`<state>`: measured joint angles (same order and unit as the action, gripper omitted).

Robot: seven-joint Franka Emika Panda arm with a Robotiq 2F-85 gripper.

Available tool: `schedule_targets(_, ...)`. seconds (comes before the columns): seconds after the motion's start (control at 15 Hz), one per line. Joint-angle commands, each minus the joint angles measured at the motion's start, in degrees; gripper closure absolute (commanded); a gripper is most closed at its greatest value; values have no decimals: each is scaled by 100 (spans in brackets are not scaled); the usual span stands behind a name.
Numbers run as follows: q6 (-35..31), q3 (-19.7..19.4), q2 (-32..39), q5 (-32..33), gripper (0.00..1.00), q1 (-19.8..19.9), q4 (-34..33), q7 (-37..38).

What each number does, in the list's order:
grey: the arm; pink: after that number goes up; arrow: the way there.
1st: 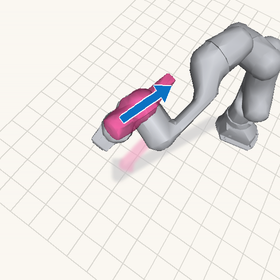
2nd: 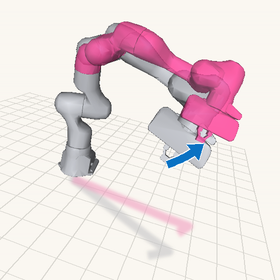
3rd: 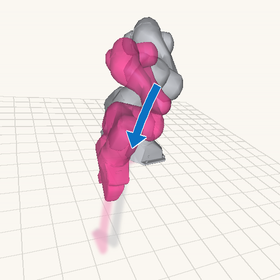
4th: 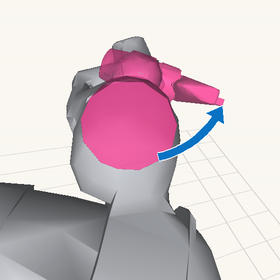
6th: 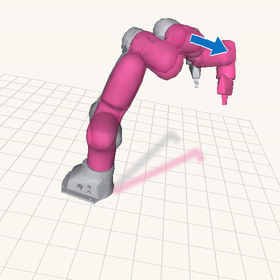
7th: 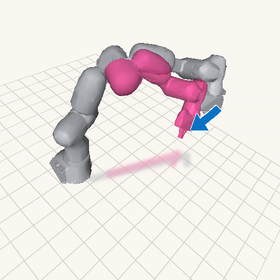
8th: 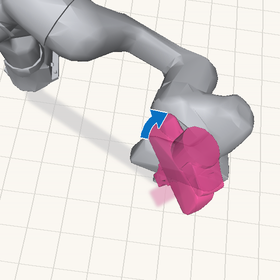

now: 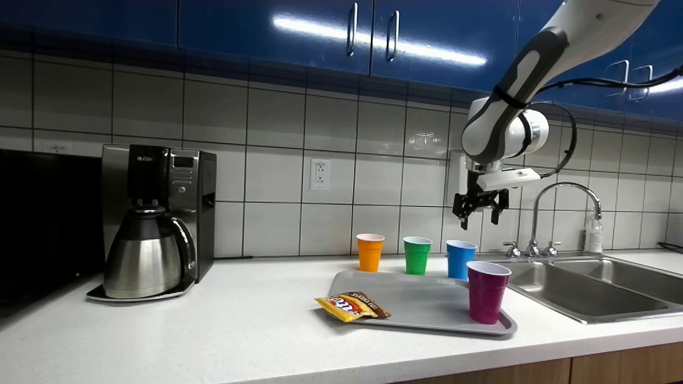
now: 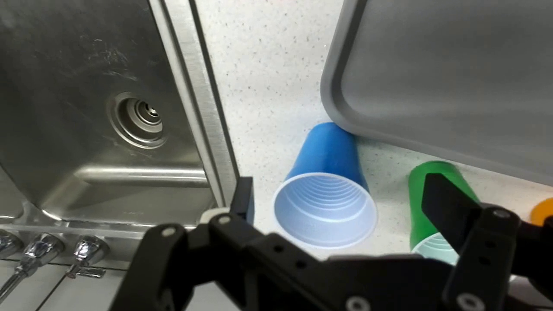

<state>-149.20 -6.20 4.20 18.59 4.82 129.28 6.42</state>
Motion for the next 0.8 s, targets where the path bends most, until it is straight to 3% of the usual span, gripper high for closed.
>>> schedule_targets(0.0,306,-155,493,99,0,21,-661,301)
schedule_targets(0.73,732,-560,1533,-335,0,-24,-1775,816)
